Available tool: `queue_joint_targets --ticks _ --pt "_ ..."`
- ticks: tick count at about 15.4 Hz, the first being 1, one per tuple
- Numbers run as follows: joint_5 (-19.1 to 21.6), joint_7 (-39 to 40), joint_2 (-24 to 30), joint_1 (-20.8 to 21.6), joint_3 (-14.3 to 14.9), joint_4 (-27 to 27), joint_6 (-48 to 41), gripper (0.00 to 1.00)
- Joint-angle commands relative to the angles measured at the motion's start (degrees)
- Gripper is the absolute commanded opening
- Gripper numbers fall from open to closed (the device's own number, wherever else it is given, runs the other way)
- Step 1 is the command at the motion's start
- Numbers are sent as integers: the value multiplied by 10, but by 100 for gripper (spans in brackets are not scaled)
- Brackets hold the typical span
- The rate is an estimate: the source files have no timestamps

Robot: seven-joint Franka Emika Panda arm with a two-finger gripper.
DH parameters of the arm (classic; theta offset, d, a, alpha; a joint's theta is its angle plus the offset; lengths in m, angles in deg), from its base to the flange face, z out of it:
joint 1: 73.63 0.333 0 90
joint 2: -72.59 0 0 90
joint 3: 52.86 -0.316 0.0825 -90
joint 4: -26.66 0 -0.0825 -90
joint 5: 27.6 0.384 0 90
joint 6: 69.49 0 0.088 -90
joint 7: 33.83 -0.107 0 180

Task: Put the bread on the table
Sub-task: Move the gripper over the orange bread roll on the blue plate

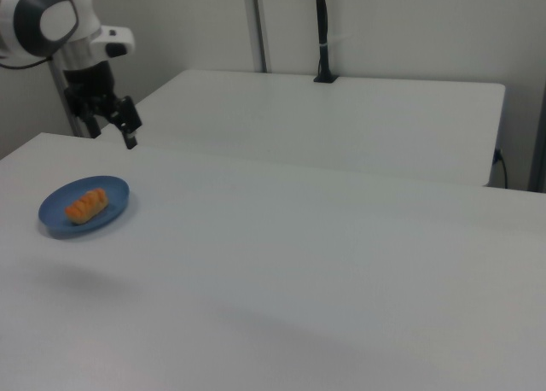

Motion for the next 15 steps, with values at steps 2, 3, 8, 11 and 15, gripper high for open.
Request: queue_joint_targets --ticks 2,3,8,11,15 --pt "-6 -133 -68 72 -14 8 129 100" --pt "-17 -159 -83 84 -15 9 154 100" --pt "-63 -214 -152 143 -15 13 214 100" --pt "-71 -222 -187 168 -15 13 240 100" --pt "-97 -245 -221 180 -15 13 296 100"
